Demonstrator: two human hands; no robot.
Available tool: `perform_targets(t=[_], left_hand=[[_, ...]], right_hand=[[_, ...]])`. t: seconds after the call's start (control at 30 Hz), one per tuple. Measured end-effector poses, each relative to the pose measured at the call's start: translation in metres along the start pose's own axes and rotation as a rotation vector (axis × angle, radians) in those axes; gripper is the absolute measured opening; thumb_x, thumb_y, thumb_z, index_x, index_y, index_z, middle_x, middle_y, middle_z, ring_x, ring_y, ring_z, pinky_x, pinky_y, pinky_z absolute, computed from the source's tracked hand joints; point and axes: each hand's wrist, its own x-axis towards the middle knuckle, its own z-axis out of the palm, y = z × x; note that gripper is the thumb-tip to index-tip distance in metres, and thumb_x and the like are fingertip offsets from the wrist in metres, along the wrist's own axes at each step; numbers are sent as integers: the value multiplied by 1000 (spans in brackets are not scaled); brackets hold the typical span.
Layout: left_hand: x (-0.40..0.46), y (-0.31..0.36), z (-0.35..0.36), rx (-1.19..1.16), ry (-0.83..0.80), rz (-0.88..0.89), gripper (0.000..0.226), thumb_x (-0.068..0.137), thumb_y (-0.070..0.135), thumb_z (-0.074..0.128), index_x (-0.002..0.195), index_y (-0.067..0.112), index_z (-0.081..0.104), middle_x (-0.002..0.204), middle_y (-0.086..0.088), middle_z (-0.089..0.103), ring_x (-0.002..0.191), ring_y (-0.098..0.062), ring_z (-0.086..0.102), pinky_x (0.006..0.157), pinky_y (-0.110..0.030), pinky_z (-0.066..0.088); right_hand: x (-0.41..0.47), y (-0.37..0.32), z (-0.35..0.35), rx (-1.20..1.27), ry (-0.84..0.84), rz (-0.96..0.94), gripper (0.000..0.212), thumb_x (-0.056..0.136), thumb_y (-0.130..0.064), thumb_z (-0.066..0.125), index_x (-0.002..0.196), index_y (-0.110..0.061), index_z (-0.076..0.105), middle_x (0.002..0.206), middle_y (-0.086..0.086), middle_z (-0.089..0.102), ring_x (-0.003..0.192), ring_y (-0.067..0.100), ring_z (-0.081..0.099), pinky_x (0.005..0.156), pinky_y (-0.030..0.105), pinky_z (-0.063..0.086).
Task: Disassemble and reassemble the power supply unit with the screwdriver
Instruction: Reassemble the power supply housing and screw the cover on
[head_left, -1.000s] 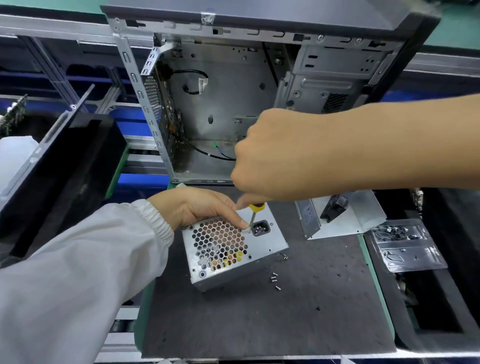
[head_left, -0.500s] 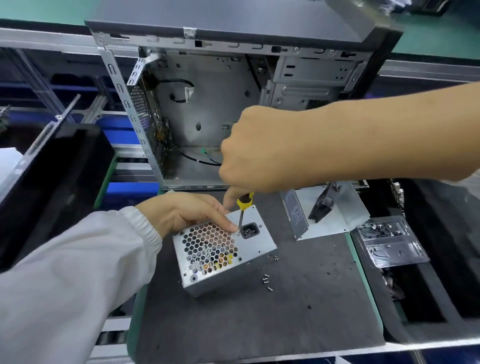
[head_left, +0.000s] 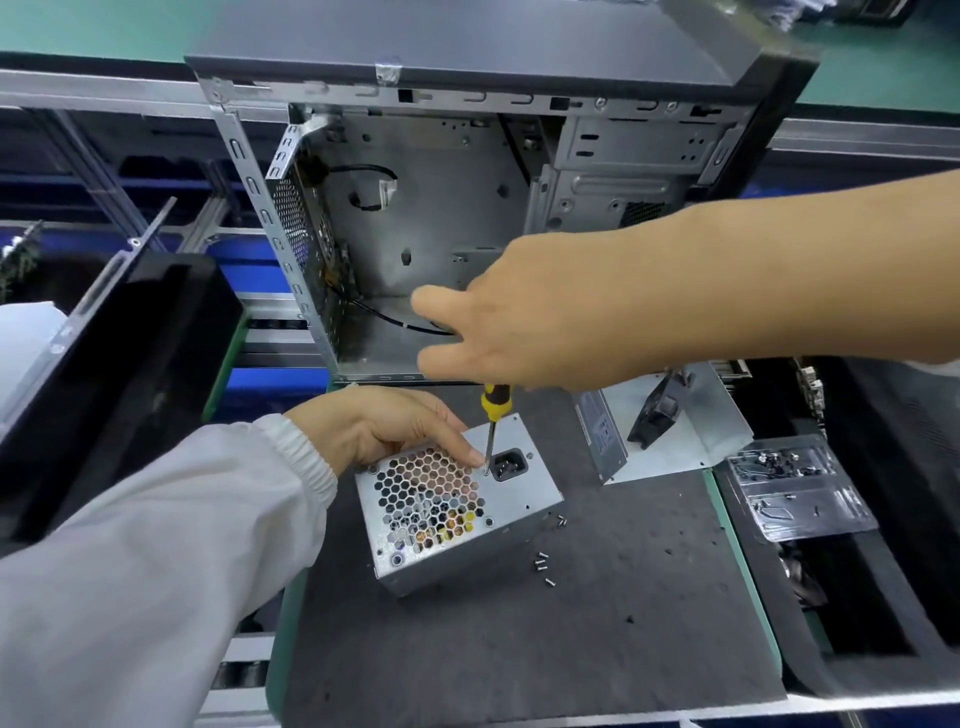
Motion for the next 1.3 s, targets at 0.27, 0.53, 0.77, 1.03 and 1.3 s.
perform_targets(t=[0.27, 0.53, 0.77, 1.03, 1.3], left_hand=[[0, 1, 2, 15, 10, 4, 45, 73, 8, 72, 116, -3, 67, 115, -26, 67, 99, -33, 65, 96, -44, 50], [2, 0, -3, -4, -25, 5, 13, 76, 10, 70, 86, 6, 77, 83, -11, 75, 69, -17, 71, 74, -30, 58], [1, 1, -2, 2, -17, -15, 18, 77, 8, 69, 93, 1, 73, 83, -11, 74, 69, -18, 71, 72, -30, 59], [3, 0, -2, 29, 8, 4, 11, 86, 5, 66, 90, 3, 75, 90, -14, 73, 76, -21, 70, 85, -36, 55], [-2, 1, 2, 7, 30, 1, 30, 70, 8, 74, 100, 2, 75, 105, -17, 72, 94, -28, 68, 100, -45, 48]], right_hand=[[0, -1, -3, -125, 40, -18, 31, 96, -44, 43, 85, -16, 48, 61, 2, 27, 47, 20, 29, 44, 23, 14], [0, 7, 2, -153, 58, -38, 31, 100, -36, 37, 77, -16, 34, 65, 4, 26, 69, 24, 41, 45, 25, 13], [-2, 1, 4, -28, 37, -68, 33, 90, -37, 53, 107, -22, 29, 87, 2, 22, 48, 17, 29, 41, 27, 15], [-3, -5, 13, 34, -32, -38, 41, 90, -51, 51, 88, -18, 26, 72, -1, 34, 43, 14, 24, 40, 26, 16], [1, -7, 0, -109, 15, -125, 6, 80, -10, 51, 78, -16, 49, 66, 1, 44, 64, 24, 52, 44, 24, 19]])
